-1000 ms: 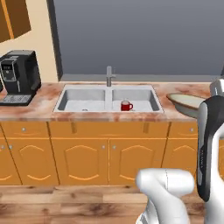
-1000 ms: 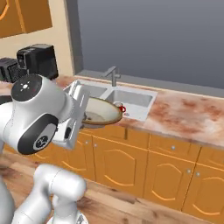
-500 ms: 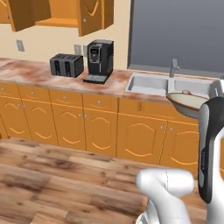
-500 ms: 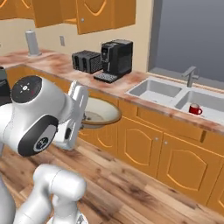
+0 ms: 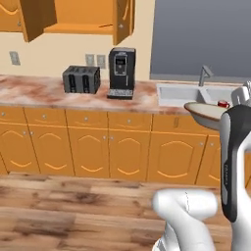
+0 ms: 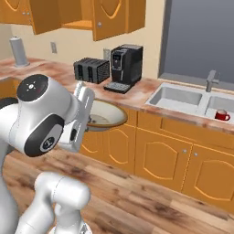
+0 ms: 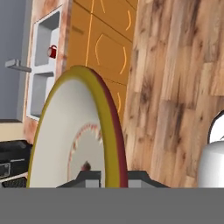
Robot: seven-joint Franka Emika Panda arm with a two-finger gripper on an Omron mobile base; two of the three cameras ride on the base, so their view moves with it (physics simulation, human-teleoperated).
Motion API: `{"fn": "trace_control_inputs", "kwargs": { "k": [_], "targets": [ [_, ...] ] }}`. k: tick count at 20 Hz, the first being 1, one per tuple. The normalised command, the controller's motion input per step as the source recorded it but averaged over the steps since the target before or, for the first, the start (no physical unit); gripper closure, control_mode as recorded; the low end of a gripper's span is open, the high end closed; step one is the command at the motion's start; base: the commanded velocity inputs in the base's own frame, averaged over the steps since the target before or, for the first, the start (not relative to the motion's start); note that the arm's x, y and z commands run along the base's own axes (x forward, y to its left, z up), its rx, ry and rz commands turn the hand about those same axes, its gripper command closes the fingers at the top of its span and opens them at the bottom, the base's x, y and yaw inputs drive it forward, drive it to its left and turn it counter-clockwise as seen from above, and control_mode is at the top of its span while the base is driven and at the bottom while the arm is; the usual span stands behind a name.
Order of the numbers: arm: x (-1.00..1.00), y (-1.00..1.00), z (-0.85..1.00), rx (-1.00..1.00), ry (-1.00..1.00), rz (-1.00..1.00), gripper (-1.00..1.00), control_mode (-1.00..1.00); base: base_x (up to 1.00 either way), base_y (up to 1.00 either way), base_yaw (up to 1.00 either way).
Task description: Pick the mug and place it in the sink. Pick the bowl and place it in the open cabinet and then close the cabinet.
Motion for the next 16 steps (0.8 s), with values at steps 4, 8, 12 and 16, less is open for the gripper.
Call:
{"fn": "trace_control_inputs", "kwargs": {
  "k": [4, 8, 12, 16],
  "targets": [
    [0.0, 0.0, 0.0, 0.0, 0.0, 0.0, 1.0, 1.0, 0.06, 1.0, -0.34],
    [0.0, 0.0, 0.0, 0.0, 0.0, 0.0, 1.0, 1.0, 0.09, 1.0, -0.31],
    [0.0, 0.0, 0.0, 0.0, 0.0, 0.0, 1.0, 1.0, 0.42, 0.99, -0.23],
    [0.0, 0.0, 0.0, 0.0, 0.0, 0.0, 1.0, 1.0, 0.7, 0.94, -0.13]
  ]
}}
